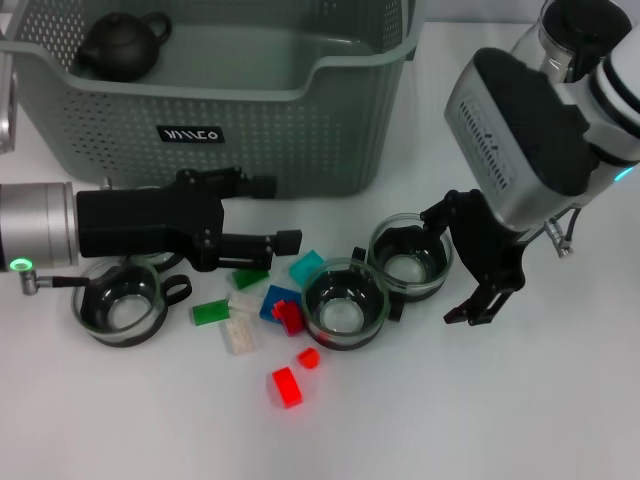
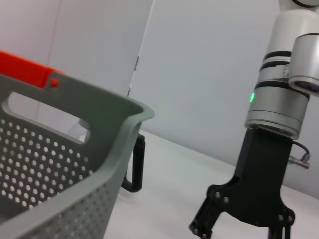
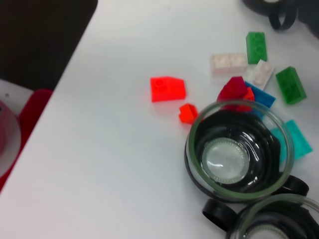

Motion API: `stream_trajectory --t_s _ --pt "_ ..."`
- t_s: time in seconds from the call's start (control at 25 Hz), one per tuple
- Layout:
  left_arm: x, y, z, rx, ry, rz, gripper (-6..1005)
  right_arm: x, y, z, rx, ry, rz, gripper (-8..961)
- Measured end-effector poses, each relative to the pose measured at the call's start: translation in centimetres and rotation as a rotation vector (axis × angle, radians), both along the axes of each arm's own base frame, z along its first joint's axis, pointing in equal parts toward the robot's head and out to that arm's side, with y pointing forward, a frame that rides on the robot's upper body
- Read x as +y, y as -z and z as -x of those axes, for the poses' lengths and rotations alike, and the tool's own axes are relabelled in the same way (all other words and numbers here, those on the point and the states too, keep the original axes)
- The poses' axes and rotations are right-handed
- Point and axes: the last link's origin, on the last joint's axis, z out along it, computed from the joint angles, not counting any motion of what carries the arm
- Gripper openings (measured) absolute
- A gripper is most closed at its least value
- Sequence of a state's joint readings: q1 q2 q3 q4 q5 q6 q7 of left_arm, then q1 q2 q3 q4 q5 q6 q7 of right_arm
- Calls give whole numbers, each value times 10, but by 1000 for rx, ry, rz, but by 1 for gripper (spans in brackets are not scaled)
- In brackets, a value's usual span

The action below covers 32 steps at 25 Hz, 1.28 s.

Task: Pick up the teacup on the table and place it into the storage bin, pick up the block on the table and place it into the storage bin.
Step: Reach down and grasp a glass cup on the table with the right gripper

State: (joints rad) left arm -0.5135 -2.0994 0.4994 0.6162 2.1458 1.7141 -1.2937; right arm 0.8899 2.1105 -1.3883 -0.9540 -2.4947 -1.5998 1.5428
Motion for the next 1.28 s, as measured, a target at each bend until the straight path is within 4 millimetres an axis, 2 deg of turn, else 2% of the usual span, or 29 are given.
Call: stream_trajectory --t_s 0.48,1.16,1.28 --pt "-7 4 3 -20 -25 9 875 -1 16 -4 -61 -83 -7 928" --pt "-7 4 7 -14 -38 -3 876 -4 31 -7 -116 -80 -39 915" --pt "-7 4 7 -15 -39 -6 875 -4 32 -6 -126 -79 -40 838"
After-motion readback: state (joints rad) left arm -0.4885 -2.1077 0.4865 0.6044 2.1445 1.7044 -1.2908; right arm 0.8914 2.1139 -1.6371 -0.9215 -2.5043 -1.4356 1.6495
